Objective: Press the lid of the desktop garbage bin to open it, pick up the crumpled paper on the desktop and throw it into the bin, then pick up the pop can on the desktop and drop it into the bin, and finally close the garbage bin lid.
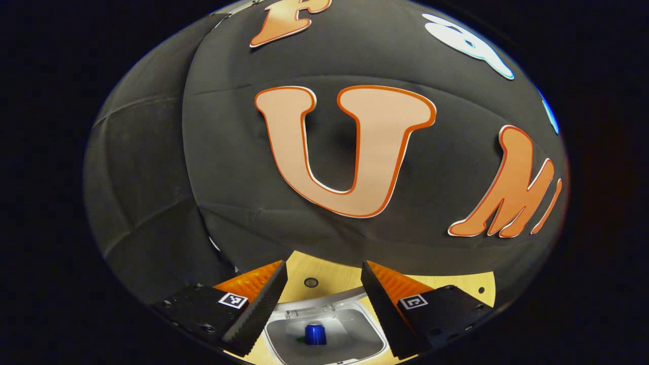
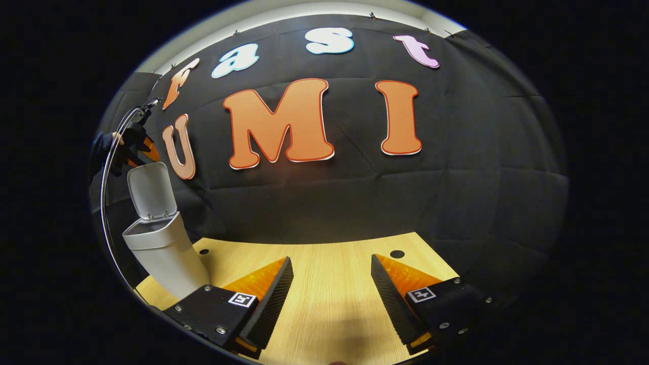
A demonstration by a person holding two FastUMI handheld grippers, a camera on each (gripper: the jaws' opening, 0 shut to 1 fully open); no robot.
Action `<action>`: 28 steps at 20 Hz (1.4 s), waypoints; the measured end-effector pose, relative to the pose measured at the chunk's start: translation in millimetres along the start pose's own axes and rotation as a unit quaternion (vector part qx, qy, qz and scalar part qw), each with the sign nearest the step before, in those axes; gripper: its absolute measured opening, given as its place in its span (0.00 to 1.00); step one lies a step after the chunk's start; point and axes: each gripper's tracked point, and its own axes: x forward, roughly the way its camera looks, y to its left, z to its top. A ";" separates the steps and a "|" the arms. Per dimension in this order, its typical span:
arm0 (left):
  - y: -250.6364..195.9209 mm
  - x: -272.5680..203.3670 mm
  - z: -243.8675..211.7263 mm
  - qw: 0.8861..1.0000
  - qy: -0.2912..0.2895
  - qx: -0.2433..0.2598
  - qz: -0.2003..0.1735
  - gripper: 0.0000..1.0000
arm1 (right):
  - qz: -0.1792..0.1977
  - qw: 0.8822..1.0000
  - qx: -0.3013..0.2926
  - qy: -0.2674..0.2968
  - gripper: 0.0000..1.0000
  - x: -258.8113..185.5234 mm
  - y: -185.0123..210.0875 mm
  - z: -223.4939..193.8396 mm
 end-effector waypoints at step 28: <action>-17.5 -56.7 -225.8 0.931 0.361 0.032 -0.038 0.96 | 0.006 1.000 0.003 0.012 0.92 3.3 -2.2 -17.0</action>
